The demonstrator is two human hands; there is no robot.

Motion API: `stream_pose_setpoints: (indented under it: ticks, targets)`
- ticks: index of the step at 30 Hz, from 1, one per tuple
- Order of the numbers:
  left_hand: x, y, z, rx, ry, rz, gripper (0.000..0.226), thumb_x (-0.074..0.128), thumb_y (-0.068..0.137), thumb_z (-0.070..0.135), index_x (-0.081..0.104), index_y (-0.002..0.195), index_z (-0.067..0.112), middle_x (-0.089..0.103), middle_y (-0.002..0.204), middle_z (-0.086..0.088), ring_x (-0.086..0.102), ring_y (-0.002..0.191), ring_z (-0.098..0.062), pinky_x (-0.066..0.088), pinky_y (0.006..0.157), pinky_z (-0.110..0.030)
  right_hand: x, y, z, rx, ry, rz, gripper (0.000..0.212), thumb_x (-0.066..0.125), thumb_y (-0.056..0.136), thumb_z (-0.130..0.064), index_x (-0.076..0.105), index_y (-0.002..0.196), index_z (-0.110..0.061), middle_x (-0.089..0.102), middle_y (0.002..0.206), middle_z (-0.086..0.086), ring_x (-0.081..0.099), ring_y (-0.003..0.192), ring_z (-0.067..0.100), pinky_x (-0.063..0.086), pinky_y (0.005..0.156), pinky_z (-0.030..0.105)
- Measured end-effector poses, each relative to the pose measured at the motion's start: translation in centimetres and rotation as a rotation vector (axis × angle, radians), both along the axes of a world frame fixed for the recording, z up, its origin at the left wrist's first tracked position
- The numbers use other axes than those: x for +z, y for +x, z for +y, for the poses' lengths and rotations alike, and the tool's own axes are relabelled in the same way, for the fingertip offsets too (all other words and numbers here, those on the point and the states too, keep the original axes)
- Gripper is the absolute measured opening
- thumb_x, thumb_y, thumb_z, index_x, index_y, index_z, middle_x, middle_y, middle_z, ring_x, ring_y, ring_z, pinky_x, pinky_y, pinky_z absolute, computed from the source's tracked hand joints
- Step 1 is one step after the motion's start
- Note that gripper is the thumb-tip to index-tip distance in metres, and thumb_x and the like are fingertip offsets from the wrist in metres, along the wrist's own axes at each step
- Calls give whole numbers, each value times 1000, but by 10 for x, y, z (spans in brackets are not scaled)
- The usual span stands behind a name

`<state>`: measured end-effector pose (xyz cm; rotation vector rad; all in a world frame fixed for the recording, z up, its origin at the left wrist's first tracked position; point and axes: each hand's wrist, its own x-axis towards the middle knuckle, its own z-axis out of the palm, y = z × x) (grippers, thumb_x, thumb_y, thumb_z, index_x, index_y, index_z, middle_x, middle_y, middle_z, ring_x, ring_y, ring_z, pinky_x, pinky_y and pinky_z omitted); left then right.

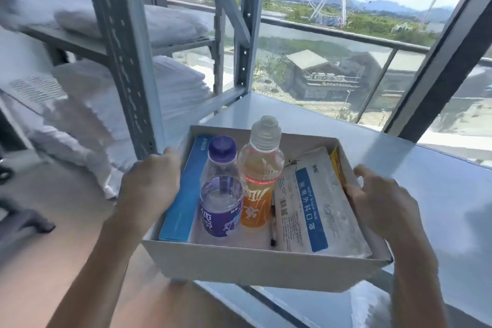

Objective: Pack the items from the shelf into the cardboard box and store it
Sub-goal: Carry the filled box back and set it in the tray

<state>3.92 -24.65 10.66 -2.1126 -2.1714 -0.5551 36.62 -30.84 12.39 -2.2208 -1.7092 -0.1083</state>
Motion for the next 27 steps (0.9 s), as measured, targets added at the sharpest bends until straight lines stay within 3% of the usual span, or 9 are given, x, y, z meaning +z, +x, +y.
stream_pose_setpoints:
  ticks: [5, 9, 11, 13, 15, 21, 24, 27]
  targets:
    - [-22, -56, -102, 218, -4, 6, 8, 45, 91, 11, 43, 84, 9, 62, 73, -21, 61, 72, -42, 32, 56, -34, -17, -53, -22, 214, -76, 46, 16, 37, 95, -36, 49, 102, -28, 60, 80, 6, 56, 75, 31, 47, 67, 37]
    - [-53, -102, -180, 433, -67, 45, 20, 44, 90, 6, 31, 75, 10, 32, 49, -3, 39, 51, -30, 23, 46, -29, -41, -111, -33, 414, -111, 23, 19, 33, 97, -37, 48, 100, -25, 58, 76, 7, 53, 70, 30, 37, 61, 33]
    - [-70, -123, -217, 560, -124, 9, 17, 41, 91, 7, 31, 78, 11, 31, 52, -2, 35, 51, -29, 23, 46, -30, -56, -146, -37, 496, -130, -10, 21, 32, 97, -36, 49, 101, -24, 59, 75, 9, 52, 70, 30, 34, 59, 33]
    - [-85, -144, -253, 688, -164, -41, 14, 39, 93, 8, 30, 82, 12, 44, 59, -7, 36, 54, -28, 26, 50, -31, -72, -183, -43, 577, -164, -49, 21, 31, 98, -35, 48, 101, -23, 58, 73, 8, 49, 68, 29, 33, 57, 32]
    - [-99, -165, -287, 793, -211, -65, 13, 38, 93, 8, 30, 85, 13, 57, 72, -12, 39, 57, -29, 29, 53, -32, -87, -220, -52, 668, -208, -60, 20, 31, 98, -33, 47, 103, -23, 65, 87, 13, 52, 72, 30, 33, 59, 33]
    - [-136, -227, -385, 1034, -365, -106, 11, 41, 90, 6, 39, 100, 11, 62, 81, -11, 44, 58, -25, 34, 53, -31, -127, -341, -93, 892, -345, -81, 21, 31, 98, -29, 44, 114, -22, 68, 105, 17, 64, 90, 35, 47, 70, 37]
    - [-151, -265, -430, 1120, -374, -132, 14, 44, 92, 11, 41, 105, 13, 64, 84, -8, 52, 60, -23, 39, 54, -30, -139, -406, -114, 998, -333, -114, 20, 31, 98, -29, 43, 114, -23, 68, 95, 13, 63, 78, 30, 47, 65, 34]
    - [-163, -310, -474, 1204, -346, -155, 16, 47, 93, 16, 42, 107, 15, 65, 85, -6, 62, 67, -23, 46, 54, -28, -145, -475, -137, 1110, -289, -184, 20, 32, 99, -33, 42, 113, -24, 63, 76, 5, 55, 60, 23, 37, 51, 25]
